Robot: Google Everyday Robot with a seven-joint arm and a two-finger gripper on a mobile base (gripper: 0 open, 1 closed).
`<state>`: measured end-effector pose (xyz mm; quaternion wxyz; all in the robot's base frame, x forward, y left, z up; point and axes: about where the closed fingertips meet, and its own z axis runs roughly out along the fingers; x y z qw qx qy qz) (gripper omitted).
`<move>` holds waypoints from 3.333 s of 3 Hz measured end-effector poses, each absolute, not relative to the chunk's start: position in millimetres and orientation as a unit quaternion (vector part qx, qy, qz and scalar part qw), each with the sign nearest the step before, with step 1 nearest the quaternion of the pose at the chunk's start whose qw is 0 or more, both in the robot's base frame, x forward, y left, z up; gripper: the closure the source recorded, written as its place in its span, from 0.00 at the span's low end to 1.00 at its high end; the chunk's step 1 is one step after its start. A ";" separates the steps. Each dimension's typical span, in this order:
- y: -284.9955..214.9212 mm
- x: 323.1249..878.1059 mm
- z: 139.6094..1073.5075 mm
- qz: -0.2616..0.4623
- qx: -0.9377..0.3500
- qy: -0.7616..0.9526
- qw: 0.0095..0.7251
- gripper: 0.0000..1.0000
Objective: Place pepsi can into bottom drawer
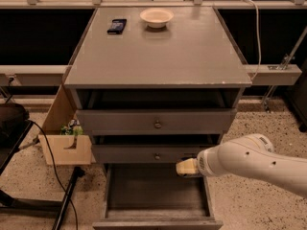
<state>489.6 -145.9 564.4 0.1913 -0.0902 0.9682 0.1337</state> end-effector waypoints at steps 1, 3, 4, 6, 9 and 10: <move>-151.4 487.1 541.4 0.132 -0.080 0.972 0.177 1.00; -160.2 479.7 473.9 0.140 -0.054 0.978 0.147 1.00; -165.5 478.7 443.0 0.157 -0.042 0.975 0.150 1.00; -167.6 476.5 359.5 0.187 -0.034 0.972 0.140 1.00; -163.4 493.9 297.0 0.162 -0.044 0.980 0.111 1.00; -153.5 504.4 268.7 0.159 -0.054 0.981 0.102 1.00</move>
Offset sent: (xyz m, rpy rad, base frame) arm -0.0112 -0.0165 -0.1036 0.0069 0.1248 -0.0703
